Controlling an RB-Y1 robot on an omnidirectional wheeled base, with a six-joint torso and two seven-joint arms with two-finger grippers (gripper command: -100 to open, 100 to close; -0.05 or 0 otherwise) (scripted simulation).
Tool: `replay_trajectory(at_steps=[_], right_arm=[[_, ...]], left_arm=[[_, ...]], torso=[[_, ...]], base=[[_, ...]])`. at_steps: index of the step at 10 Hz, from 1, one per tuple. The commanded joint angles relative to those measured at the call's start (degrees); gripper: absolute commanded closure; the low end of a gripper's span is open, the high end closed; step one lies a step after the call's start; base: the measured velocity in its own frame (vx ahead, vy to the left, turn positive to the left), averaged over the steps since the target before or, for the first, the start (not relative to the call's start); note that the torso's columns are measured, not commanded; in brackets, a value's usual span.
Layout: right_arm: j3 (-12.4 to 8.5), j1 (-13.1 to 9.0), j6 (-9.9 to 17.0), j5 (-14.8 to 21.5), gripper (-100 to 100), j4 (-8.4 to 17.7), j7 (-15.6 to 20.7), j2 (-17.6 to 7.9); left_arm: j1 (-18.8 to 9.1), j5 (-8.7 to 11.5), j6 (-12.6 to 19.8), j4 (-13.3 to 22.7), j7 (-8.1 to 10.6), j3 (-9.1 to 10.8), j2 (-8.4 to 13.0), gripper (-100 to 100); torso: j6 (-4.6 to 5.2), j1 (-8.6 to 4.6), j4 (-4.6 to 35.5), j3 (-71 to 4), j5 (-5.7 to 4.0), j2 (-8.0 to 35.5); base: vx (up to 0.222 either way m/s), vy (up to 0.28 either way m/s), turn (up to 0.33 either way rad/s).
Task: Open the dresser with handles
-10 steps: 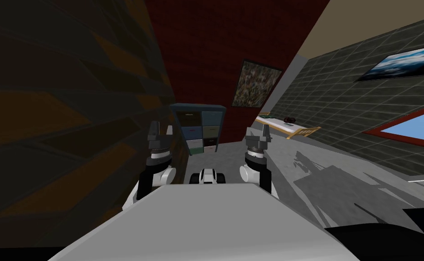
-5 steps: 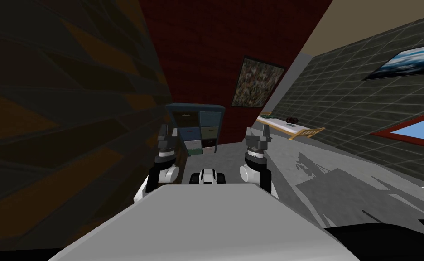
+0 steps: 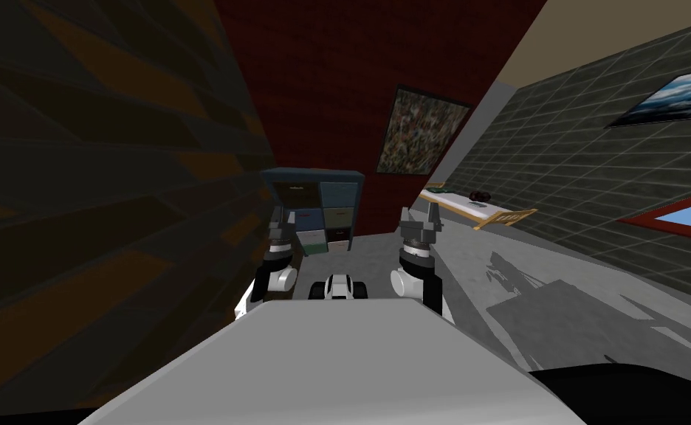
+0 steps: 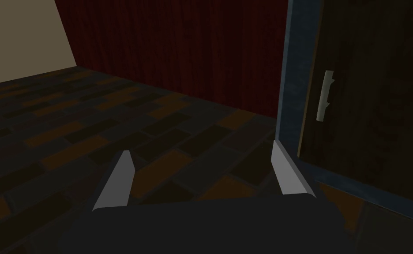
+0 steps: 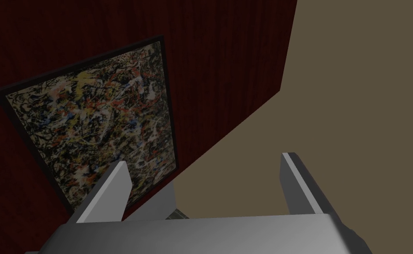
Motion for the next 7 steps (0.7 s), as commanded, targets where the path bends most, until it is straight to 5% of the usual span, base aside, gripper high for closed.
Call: replay_trajectory(at_steps=[1,7], right_arm=[[0.00,0.00,0.00,0.00,0,0.00,0.00,0.00],[0.00,0.00,0.00,0.00,0,0.00,0.00,0.00]], left_arm=[[-2.11,2.02,-1.09,4.69,-0.99,-1.06,0.22,-100],[-6.91,6.30,-2.81,15.30,-3.03,-3.21,0.47,-100]], torso=[[0.00,-0.09,-0.02,-0.05,-0.03,-0.08],[0.00,-0.07,-0.02,-0.05,-0.02,-0.07]], base=[[0.088,-0.097,0.034],[0.072,-0.089,0.028]])
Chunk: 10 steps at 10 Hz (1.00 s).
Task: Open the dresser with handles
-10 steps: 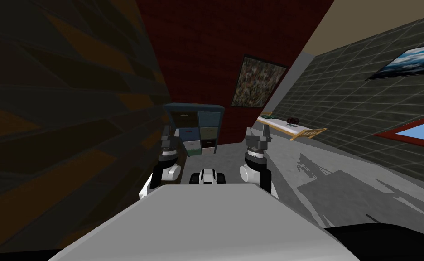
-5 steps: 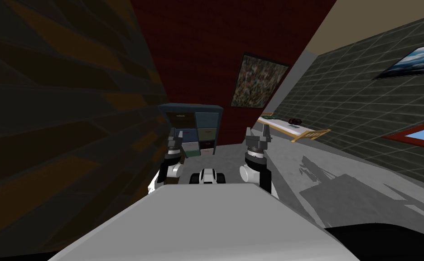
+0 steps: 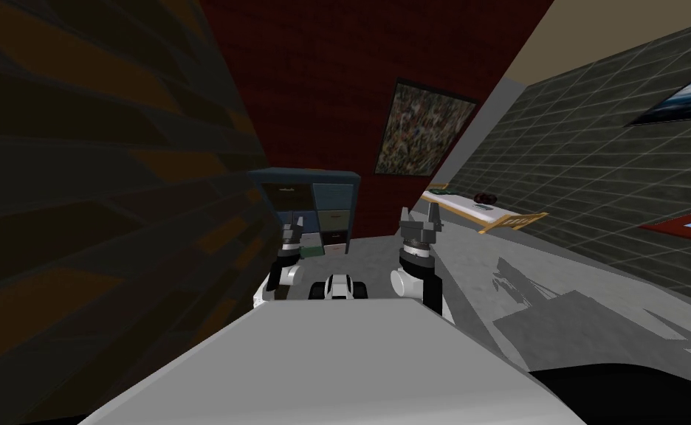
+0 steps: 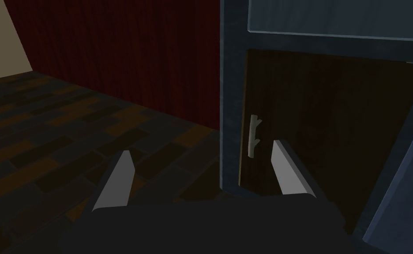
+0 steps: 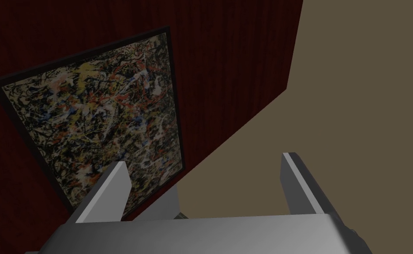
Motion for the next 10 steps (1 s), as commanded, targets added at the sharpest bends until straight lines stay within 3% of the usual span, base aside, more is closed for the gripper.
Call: replay_trajectory(at_steps=[1,3,6,10], right_arm=[[0.00,0.00,0.00,0.00,0,0.00,0.00,0.00],[0.00,0.00,0.00,0.00,0,0.00,0.00,0.00],[0.00,0.00,0.00,0.00,0,0.00,0.00,0.00],[0.00,0.00,0.00,0.00,0,0.00,0.00,0.00]], left_arm=[[-1.39,1.32,-0.51,3.85,-0.84,-0.88,-0.13,-100],[-3.45,3.08,-1.15,8.18,-1.67,-1.77,-0.21,-100],[-4.49,3.97,-1.46,11.29,-2.08,-2.21,-0.28,-100],[-7.65,6.62,-2.35,18.44,-3.31,-3.55,-0.52,-100]], torso=[[0.00,-0.12,-0.02,-0.04,-0.04,-0.05],[-0.01,0.13,0.01,0.03,0.03,0.06],[0.00,0.00,-0.01,-0.01,0.00,-0.02],[0.00,-0.04,-0.02,-0.02,-0.02,-0.01]], base=[[0.059,-0.079,0.013],[0.054,-0.067,0.027],[0.055,-0.066,0.015],[0.059,-0.070,0.023]])
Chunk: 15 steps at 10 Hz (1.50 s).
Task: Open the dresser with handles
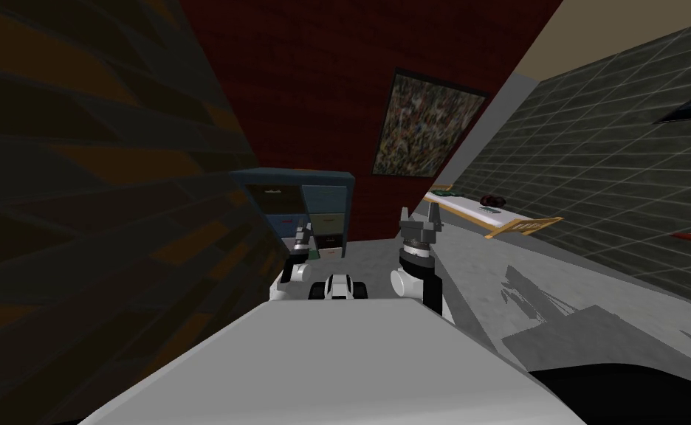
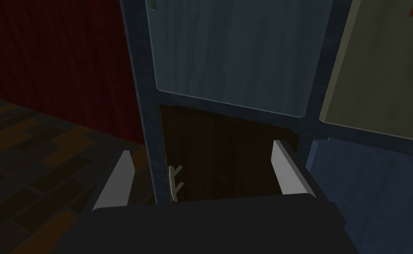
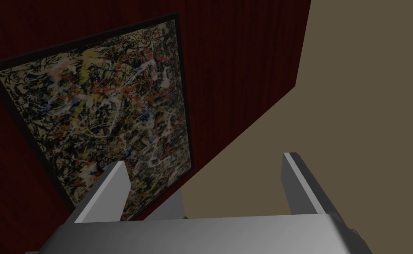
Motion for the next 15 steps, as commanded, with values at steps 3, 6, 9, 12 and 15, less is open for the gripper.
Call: replay_trajectory(at_steps=[3,6,9,12,15], right_arm=[[0.00,0.00,0.00,0.00,0,0.00,0.00,0.00],[0.00,0.00,0.00,0.00,0,0.00,0.00,0.00],[-0.01,0.00,0.00,0.00,0,0.00,0.00,-0.01],[0.00,0.00,0.00,0.00,0,0.00,0.00,0.00],[0.00,0.00,0.00,0.00,0,0.00,0.00,0.00]], left_arm=[[-3.18,2.78,-1.15,8.48,-1.05,-1.33,-0.01,-100],[-5.12,4.38,-1.67,13.24,-1.79,-2.14,-0.08,-100],[-6.88,5.85,-2.15,17.56,-2.47,-2.88,-0.07,-100],[-8.41,7.13,-2.58,21.15,-3.06,-3.52,0.09,-100],[-10.19,8.63,-3.08,25.63,-3.75,-4.28,0.59,-100]], torso=[[0.00,0.10,0.02,0.03,0.03,0.05],[0.00,-0.08,-0.02,-0.05,-0.02,-0.09],[0.00,0.21,0.04,0.07,0.06,0.10],[0.00,-0.02,0.01,0.00,0.00,-0.01],[0.00,0.00,-0.01,-0.03,0.00,-0.06]], base=[[0.050,-0.076,0.022],[0.072,-0.096,0.027],[0.039,-0.040,0.014],[0.035,-0.050,0.018],[0.062,-0.078,0.020]])
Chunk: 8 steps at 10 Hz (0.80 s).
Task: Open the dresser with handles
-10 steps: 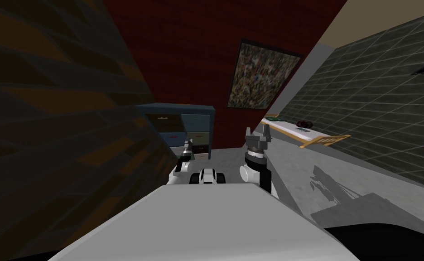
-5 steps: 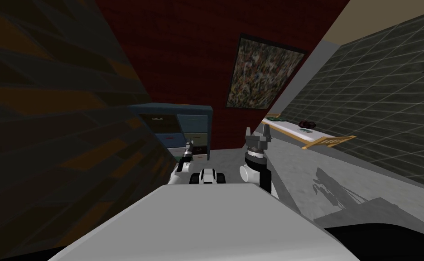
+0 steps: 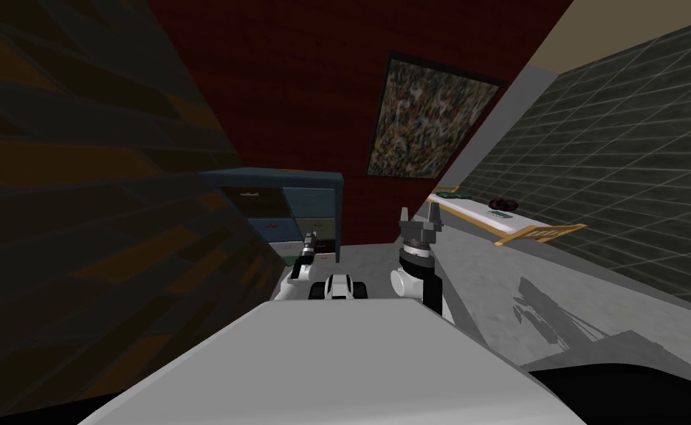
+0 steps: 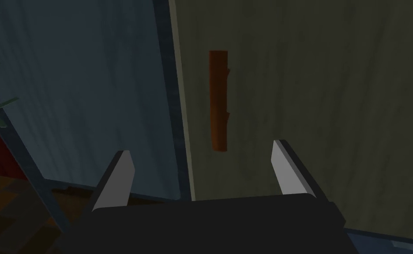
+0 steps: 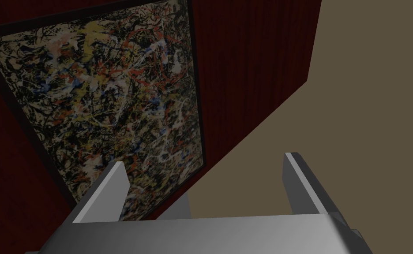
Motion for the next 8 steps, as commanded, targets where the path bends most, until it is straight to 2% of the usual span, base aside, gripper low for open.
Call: replay_trajectory(at_steps=[1,2,3,5,6,7,8], right_arm=[[0.00,0.00,0.00,0.00,0,0.00,0.00,0.00],[0.00,0.00,0.00,0.00,0,0.00,0.00,0.00],[0.00,0.00,0.00,0.00,0,0.00,0.00,0.00],[-0.01,0.00,0.00,0.00,0,0.00,0.00,-0.01],[-0.01,0.00,0.00,0.00,0,0.00,0.00,-0.01],[-0.01,-0.01,0.00,0.00,0,0.00,0.00,-0.01],[-0.01,-0.01,0.00,0.00,0,0.00,0.00,-0.01]], left_arm=[[-1.64,1.19,-0.40,3.60,-0.45,-0.50,0.52,-100],[-2.26,1.71,-0.58,5.10,-0.70,-0.77,0.82,-100],[-1.98,1.40,-0.37,4.19,-0.64,-0.58,0.52,-100],[-3.60,1.71,1.92,3.65,-1.12,0.24,0.61,-100],[-3.31,1.64,1.16,3.98,-0.89,0.04,0.66,-100],[-2.03,1.45,-0.40,4.33,-0.72,-0.61,0.53,100],[-2.66,1.58,0.78,3.91,-0.99,-0.22,0.48,100]], torso=[[0.00,0.10,0.01,0.03,0.03,0.05],[-0.01,0.16,0.03,0.08,0.05,0.13],[0.00,0.11,0.04,0.10,0.04,0.15],[0.00,0.13,0.03,0.05,0.04,0.06],[0.00,0.09,0.00,0.01,0.03,0.01],[0.00,0.07,0.02,0.05,0.03,0.10],[0.00,0.10,0.06,0.14,0.03,0.24]], base=[[0.043,-0.049,0.018],[0.034,-0.050,0.018],[0.016,-0.024,0.004],[0.041,-0.011,0.032],[0.019,-0.004,0.003],[-0.025,0.012,-0.043],[-0.017,0.008,-0.011]])
